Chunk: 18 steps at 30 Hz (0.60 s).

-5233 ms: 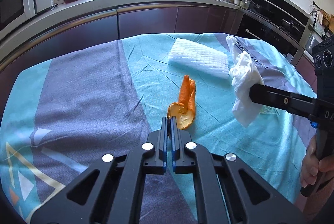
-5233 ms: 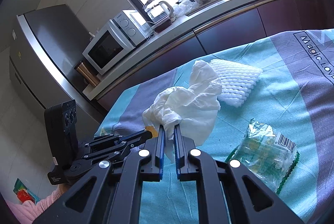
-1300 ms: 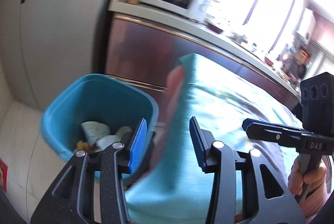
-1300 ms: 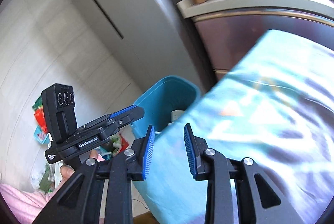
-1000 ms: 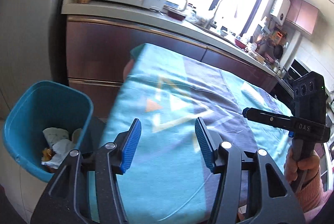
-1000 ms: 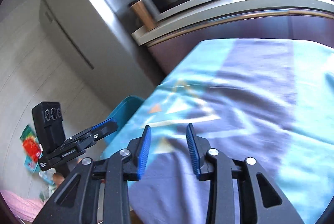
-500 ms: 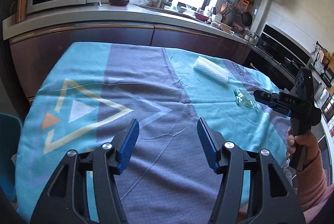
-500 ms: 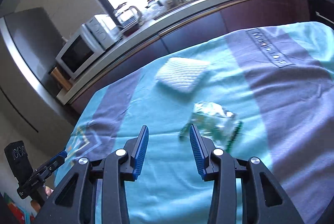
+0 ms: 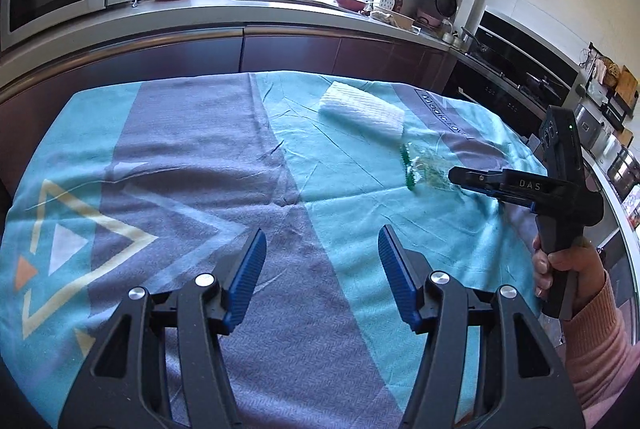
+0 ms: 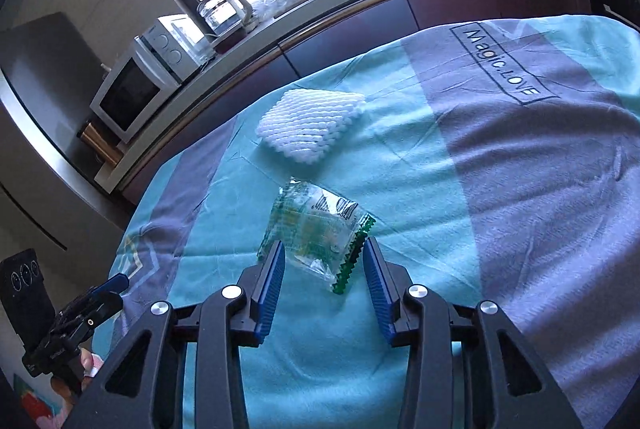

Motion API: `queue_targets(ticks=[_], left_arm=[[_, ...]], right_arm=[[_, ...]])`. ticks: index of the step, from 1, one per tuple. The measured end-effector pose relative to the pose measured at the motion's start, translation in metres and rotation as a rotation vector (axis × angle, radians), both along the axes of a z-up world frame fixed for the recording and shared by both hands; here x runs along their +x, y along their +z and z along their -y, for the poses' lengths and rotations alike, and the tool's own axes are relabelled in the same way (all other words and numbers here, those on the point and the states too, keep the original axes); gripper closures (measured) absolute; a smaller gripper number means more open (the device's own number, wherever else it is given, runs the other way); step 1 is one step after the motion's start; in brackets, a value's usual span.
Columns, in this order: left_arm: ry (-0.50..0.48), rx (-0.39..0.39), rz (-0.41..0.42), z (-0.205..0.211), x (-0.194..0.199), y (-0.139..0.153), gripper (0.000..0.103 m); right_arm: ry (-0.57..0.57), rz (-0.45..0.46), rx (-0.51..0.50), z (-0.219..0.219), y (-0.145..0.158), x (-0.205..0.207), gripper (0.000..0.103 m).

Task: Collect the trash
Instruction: 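Move both open grippers back over the table toward the packet and foam net, then grasp the clear plastic packet with the left gripper while the right gripper grasps the white foam net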

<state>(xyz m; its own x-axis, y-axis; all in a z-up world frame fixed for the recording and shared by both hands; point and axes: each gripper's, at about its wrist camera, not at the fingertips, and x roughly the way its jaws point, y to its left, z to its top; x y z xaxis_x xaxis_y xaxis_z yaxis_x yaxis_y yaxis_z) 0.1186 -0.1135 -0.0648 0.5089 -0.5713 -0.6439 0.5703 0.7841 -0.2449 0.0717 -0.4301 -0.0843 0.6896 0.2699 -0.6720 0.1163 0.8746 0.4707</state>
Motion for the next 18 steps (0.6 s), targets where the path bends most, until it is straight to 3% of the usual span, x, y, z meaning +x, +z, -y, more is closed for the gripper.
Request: queue_targets(ticks=[3, 11, 18], left_arm=[[-0.014, 0.006, -0.009, 0.006, 0.006, -0.001, 0.043], [-0.06, 0.036, -0.017, 0.031, 0.027, 0.002, 0.042], [-0.113, 0.061, -0.01, 0.067, 0.042, 0.007, 0.041]], right_arm=[[0.058, 0.005, -0.012, -0.015, 0.004, 0.008, 0.071], [0.189, 0.014, -0.036, -0.044, 0.011, 0.017, 0.071], [0.116, 0.033, -0.003, -0.013, 0.021, 0.018, 0.07]])
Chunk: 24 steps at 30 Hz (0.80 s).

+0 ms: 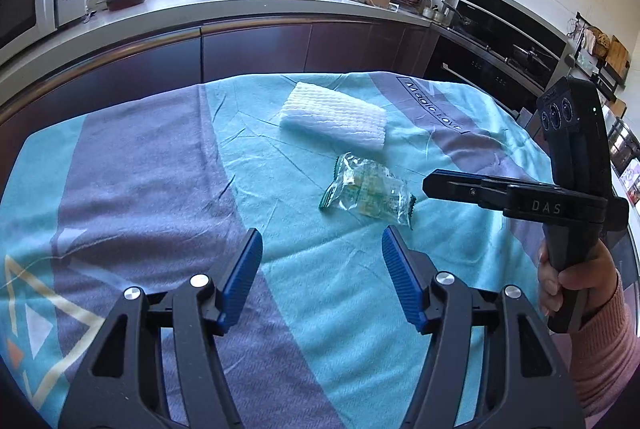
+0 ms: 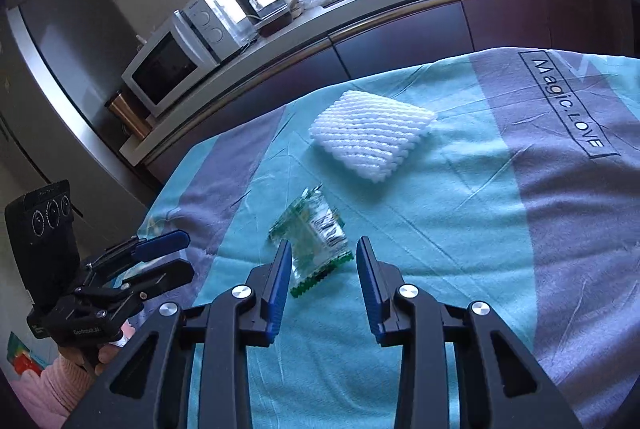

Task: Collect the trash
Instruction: 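Grasp the clear plastic packet with the left gripper while the right gripper grasps the white foam net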

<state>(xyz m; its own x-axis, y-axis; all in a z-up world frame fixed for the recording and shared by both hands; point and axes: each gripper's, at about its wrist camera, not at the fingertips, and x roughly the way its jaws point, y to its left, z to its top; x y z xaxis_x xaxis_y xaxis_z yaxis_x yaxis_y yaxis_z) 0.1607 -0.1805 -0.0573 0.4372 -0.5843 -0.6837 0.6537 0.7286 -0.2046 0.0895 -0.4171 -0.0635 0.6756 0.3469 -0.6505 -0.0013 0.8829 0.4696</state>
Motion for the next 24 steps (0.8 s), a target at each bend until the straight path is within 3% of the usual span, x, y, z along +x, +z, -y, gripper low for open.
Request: queue_targets(ticks=[5, 13, 17, 19, 24], left_arm=[[-0.049, 0.023, -0.016, 0.037, 0.013, -0.004, 0.039], [-0.084, 0.044, -0.034, 0.073, 0.026, -0.012, 0.026], [-0.094, 0.079, -0.041, 0.084, 0.03, -0.019, 0.028], [-0.102, 0.095, -0.051, 0.086, 0.03, -0.024, 0.038], [-0.109, 0.108, -0.017, 0.085, 0.02, -0.027, 0.042]], right_arm=[[-0.049, 0.012, -0.005, 0.019, 0.006, 0.023, 0.062], [-0.096, -0.031, 0.003, 0.031, -0.005, 0.075, 0.045], [-0.102, -0.053, -0.021, 0.027, -0.009, 0.093, 0.045], [-0.094, -0.068, -0.033, 0.023, -0.013, 0.099, 0.047], [-0.093, -0.09, -0.099, 0.015, -0.02, 0.104, 0.069]])
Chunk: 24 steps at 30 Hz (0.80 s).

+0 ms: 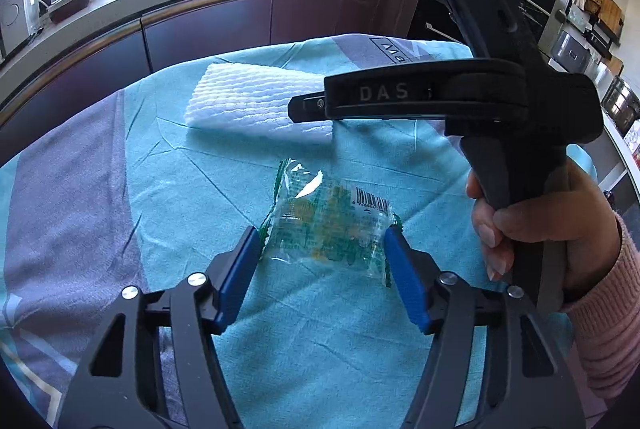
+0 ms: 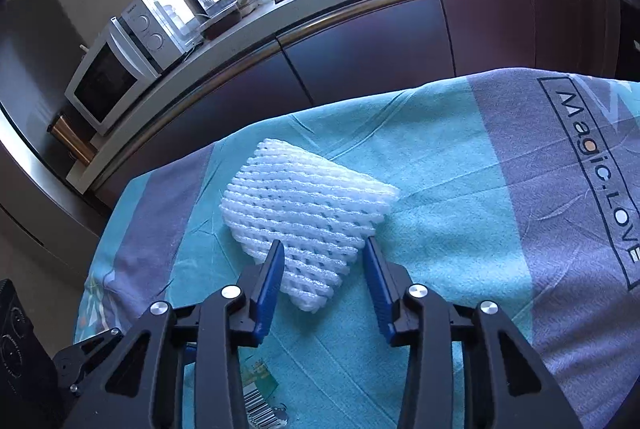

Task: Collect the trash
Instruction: 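Grasp the clear plastic packet with the left gripper while the right gripper grasps the white foam net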

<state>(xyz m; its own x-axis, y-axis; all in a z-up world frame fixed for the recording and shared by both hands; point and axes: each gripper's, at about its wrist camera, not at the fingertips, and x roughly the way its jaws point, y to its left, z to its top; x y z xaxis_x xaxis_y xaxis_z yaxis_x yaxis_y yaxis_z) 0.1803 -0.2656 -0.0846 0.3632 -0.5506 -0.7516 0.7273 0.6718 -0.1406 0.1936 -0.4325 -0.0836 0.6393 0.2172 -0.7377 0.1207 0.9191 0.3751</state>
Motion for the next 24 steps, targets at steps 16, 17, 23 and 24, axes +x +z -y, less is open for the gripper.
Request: queue_targets(ticks=[16, 17, 23, 24], left_arm=[[0.068, -0.077, -0.007, -0.043, -0.018, 0.012, 0.06], [0.074, -0.088, -0.006, -0.047, -0.02, 0.015, 0.06], [0.119, -0.138, 0.016, -0.077, -0.035, 0.032, 0.06], [0.129, -0.144, 0.018, -0.083, -0.037, 0.034, 0.06]], right_arm=[[0.039, 0.145, 0.114, -0.001, 0.031, -0.041, 0.092], [0.045, 0.156, 0.121, -0.003, 0.034, -0.045, 0.092], [0.081, 0.209, 0.16, -0.014, 0.048, -0.068, 0.092], [0.087, 0.214, 0.169, -0.016, 0.05, -0.071, 0.092]])
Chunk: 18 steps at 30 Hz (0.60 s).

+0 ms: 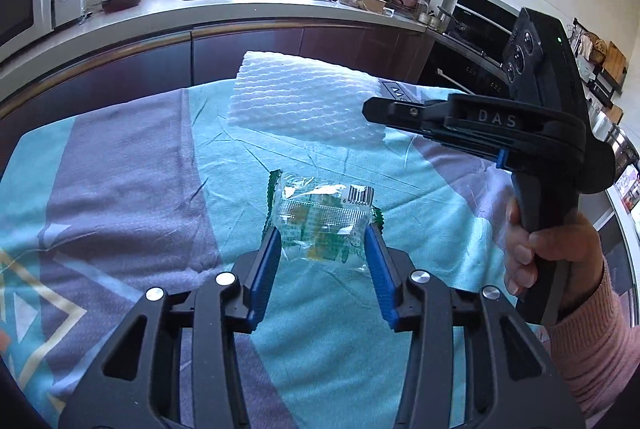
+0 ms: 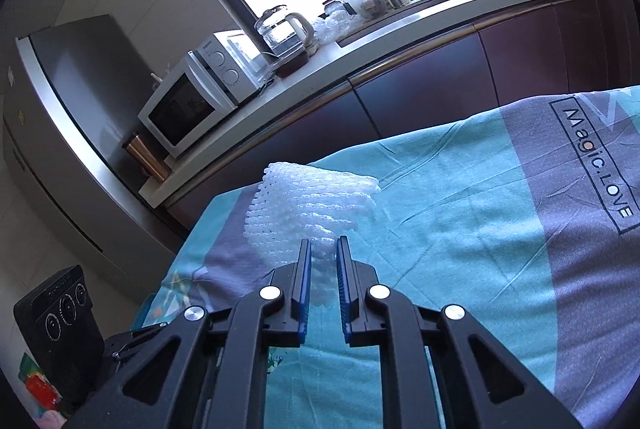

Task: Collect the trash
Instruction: 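Grasp the clear plastic packet with the left gripper while the right gripper grasps the white foam net, then lift the packet and foam net off the table with both grippers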

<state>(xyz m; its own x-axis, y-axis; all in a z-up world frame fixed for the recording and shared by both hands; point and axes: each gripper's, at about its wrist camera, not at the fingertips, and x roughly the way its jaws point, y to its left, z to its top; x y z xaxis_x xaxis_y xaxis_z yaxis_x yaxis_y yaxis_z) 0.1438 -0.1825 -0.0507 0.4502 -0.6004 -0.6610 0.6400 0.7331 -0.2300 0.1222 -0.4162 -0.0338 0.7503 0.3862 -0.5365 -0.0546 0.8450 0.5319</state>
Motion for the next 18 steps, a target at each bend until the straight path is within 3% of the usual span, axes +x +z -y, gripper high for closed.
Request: queue_targets(ticks=[18], left_arm=[[0.195, -0.069, 0.03, -0.115, -0.028, 0.021, 0.06]], right_arm=[[0.122, 0.033, 0.076, -0.064, 0.0, -0.028, 0.092]])
